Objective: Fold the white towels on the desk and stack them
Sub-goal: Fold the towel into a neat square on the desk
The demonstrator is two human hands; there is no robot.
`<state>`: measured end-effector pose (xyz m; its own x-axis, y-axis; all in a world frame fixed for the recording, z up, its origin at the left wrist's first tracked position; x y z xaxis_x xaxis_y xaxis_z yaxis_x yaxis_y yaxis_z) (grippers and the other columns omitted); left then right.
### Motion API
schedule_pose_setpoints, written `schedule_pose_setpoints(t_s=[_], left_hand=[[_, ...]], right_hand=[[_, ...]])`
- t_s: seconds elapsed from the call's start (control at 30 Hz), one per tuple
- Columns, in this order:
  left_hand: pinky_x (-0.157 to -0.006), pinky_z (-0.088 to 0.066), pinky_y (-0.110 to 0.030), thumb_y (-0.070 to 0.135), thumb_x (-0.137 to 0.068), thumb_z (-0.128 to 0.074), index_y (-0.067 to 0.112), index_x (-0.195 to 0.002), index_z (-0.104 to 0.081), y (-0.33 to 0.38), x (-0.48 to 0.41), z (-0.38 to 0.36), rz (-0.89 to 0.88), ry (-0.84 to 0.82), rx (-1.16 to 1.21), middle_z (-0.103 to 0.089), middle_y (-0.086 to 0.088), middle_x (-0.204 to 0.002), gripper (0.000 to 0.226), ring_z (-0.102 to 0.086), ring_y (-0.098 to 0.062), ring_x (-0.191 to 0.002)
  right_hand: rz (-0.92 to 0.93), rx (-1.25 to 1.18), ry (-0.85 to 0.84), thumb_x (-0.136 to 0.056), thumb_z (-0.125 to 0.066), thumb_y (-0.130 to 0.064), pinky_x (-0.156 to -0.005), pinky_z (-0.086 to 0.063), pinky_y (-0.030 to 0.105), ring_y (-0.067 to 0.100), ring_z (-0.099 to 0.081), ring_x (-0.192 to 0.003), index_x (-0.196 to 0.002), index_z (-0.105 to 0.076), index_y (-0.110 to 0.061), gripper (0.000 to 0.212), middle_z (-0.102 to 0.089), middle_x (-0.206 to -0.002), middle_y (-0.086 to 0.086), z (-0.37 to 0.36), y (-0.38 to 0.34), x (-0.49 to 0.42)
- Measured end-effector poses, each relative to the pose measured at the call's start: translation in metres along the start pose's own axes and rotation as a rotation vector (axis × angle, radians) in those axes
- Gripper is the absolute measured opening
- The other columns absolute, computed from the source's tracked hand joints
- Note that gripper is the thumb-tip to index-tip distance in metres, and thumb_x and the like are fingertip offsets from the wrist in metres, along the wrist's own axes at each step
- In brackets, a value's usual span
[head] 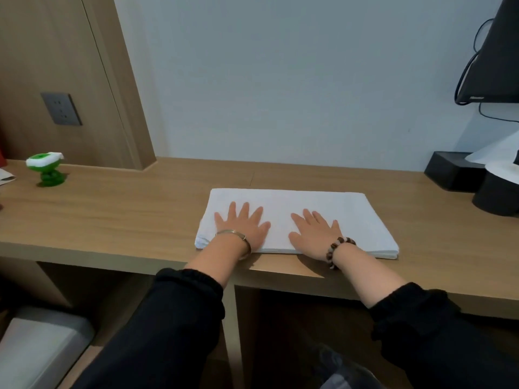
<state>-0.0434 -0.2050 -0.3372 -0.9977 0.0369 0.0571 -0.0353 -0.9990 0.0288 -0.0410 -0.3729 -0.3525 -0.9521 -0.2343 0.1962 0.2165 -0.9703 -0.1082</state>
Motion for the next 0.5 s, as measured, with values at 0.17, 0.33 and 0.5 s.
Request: schedule_pose_setpoints(t_s=[0.17, 0.33, 0.5], left_hand=[[-0.111, 0.003, -0.059, 0.054, -0.094, -0.009, 0.037, -0.149, 0.003, -0.005, -0.004, -0.018, 0.031, 0.004, 0.013, 0.009, 0.008, -0.159, 0.058, 0.010, -0.023, -0.145], [-0.112, 0.001, -0.057, 0.053, -0.095, -0.011, 0.032, -0.150, 0.001, -0.006, -0.004, -0.018, 0.052, 0.044, 0.024, 0.008, 0.008, -0.159, 0.061, 0.008, -0.021, -0.146], [-0.112, 0.003, -0.058, 0.060, -0.090, -0.011, 0.031, -0.150, -0.002, -0.010, -0.001, -0.019, 0.123, 0.046, 0.040, 0.007, 0.005, -0.159, 0.067, 0.008, -0.023, -0.146]], right_hand=[[-0.062, -0.203, 0.028, -0.099, -0.026, -0.033, -0.114, -0.017, 0.051, 0.031, -0.013, -0.143, -0.150, -0.014, -0.013, 0.056, -0.008, -0.158, 0.010, 0.027, -0.007, -0.035], [-0.002, -0.047, 0.068, -0.099, -0.016, -0.043, -0.114, 0.003, 0.053, 0.021, 0.007, -0.146, -0.152, -0.003, -0.031, 0.056, 0.009, -0.160, -0.003, 0.016, -0.031, -0.051], [-0.271, -0.044, 0.124, -0.096, -0.013, -0.053, -0.115, -0.001, 0.053, 0.020, 0.002, -0.147, -0.151, -0.005, -0.032, 0.060, 0.005, -0.160, -0.004, 0.023, 0.058, -0.039]])
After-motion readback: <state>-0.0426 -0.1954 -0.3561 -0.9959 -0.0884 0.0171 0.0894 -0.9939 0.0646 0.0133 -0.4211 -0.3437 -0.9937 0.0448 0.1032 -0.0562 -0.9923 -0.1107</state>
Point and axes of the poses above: each hand's wrist, its own x-axis away from the middle knuckle, its own z-axis out of the back of the hand, y = z × x, the point moved 4 cm from there along -x, towards the middle knuckle
